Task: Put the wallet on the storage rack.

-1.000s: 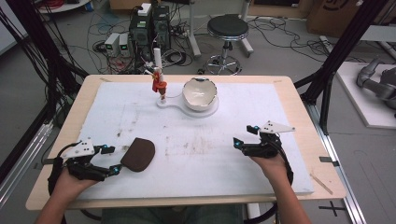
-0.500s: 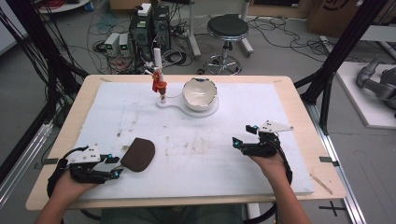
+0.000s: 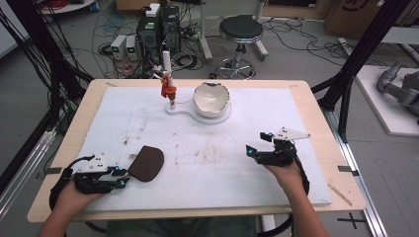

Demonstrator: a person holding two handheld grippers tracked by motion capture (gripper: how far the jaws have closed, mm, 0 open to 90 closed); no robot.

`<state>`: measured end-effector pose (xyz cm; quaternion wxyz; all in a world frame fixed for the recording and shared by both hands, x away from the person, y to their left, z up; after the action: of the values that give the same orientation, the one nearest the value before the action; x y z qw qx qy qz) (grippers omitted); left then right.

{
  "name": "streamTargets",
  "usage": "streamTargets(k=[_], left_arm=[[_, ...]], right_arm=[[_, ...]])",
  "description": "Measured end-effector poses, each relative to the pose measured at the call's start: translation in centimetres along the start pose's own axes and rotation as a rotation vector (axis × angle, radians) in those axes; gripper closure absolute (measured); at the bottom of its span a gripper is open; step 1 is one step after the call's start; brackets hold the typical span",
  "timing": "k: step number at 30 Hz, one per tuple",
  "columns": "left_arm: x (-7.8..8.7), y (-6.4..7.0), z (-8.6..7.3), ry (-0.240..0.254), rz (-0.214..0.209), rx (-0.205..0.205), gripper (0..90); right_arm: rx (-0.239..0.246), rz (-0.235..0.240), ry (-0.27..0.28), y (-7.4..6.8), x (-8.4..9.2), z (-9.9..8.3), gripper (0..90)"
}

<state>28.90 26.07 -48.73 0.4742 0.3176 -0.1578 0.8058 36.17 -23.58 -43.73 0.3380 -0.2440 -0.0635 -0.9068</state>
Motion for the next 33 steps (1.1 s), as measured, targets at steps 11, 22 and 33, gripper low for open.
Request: streamTargets(k=[11,22,33], left_arm=[[-0.03,0.06,0.21,-0.023,0.015,-0.001,72.8],[0.09,0.24,0.12,-0.019,0.025,-0.004,68.6],[0.1,0.55,0.16,-0.032,0.01,-0.024,76.3]], right_arm=[[0.003,-0.004,-0.002,0.01,-0.07,-0.02,20.2],[-0.004,0.0,0.001,0.0,0.03,0.0,20.2],[-0.001,-0.003,0.001,-0.01,0.0,0.01,20.2]])
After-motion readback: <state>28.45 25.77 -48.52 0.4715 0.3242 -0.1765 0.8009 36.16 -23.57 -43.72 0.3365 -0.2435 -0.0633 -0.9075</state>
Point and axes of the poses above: each handheld gripper's, and its own axes: x roughly backward along the jaws, z roughly out of its top, y roughly to its right, the point moved 5 cm from there along -x, roughly forward along the jaws, and after that the axes turned 3 degrees about -z, right-handed, at the moved point
